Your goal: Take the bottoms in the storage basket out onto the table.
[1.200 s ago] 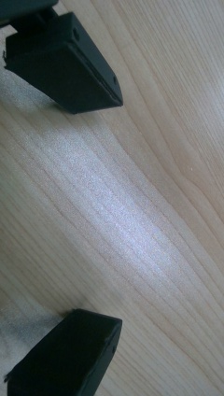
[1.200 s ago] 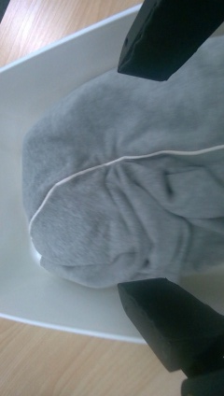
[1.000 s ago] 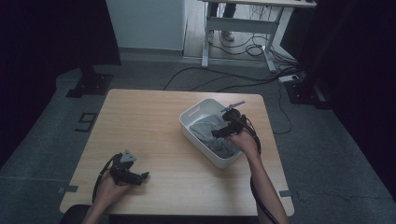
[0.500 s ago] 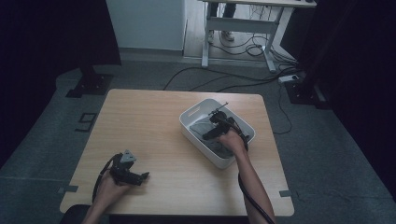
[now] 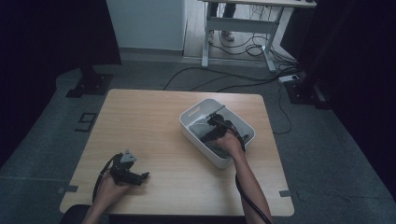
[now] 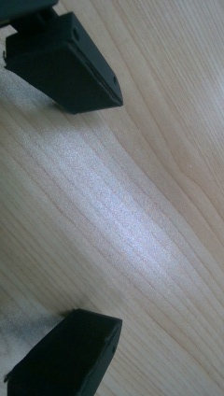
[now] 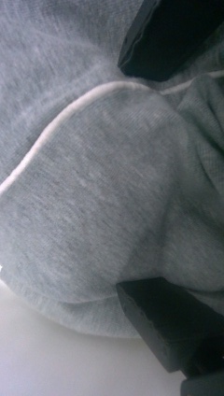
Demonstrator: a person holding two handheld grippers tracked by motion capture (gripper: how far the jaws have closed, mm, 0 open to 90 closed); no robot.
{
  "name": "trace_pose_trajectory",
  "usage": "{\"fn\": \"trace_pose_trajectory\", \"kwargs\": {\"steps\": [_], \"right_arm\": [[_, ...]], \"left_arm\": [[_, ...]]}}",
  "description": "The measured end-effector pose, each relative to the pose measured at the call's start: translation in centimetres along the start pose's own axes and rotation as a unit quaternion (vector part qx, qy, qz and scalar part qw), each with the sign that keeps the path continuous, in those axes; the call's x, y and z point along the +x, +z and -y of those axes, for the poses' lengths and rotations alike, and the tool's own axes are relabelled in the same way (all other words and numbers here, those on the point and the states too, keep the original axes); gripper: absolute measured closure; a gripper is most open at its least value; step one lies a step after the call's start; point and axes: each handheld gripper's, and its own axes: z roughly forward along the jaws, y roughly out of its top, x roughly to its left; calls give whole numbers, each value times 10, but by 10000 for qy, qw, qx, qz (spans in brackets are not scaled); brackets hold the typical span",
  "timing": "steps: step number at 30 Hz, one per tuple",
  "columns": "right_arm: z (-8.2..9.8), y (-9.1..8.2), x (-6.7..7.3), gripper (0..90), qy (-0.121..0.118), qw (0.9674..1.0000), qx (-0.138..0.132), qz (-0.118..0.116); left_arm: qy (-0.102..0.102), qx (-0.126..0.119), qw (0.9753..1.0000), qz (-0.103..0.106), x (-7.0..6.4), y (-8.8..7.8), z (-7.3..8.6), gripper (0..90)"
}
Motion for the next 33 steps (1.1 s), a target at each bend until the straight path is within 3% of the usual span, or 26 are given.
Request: {"fn": "trace_pose_trajectory", "kwargs": {"steps": [2, 6, 8, 9, 10, 11, 13, 14, 16, 23, 33], "right_arm": [[0, 2, 1, 24, -25, 10000, 72, 25], [-1, 3, -1, 160, -75, 9996, 268, 97], [-1, 1, -2, 280, -75, 9993, 345, 148], [-1, 1, -2, 280, -75, 9993, 345, 148], [-2, -1, -2, 395, -20, 9989, 430, 179], [-2, -1, -2, 395, -20, 9989, 430, 179], [-3, -3, -1, 505, -8, 9984, 509, 233], [-4, -6, 1, 609, -38, 9981, 545, 279], [-4, -8, 1, 675, -46, 9982, 517, 285], [3, -19, -2, 744, 25, 9997, 140, 218], [4, -54, -2, 759, -19, 9989, -446, 165]], "left_arm": [[4, -2, 10000, -3, 0, 0, 0, 0], [4, -8, 10000, -3, 0, 0, 0, 0], [2, -9, 10000, -3, 0, 0, 0, 0], [2, -9, 10000, -3, 0, 0, 0, 0], [4, -9, 10000, -3, 0, 0, 0, 0], [4, -9, 10000, -3, 0, 0, 0, 0], [3, -8, 10000, -3, 0, 0, 0, 0], [4, -8, 10000, -3, 0, 0, 0, 0], [5, -3, 10000, -1, 0, 0, 0, 0], [2, -9, 10000, -2, 0, 0, 0, 0], [1, -8, 10000, -2, 0, 0, 0, 0]]}}
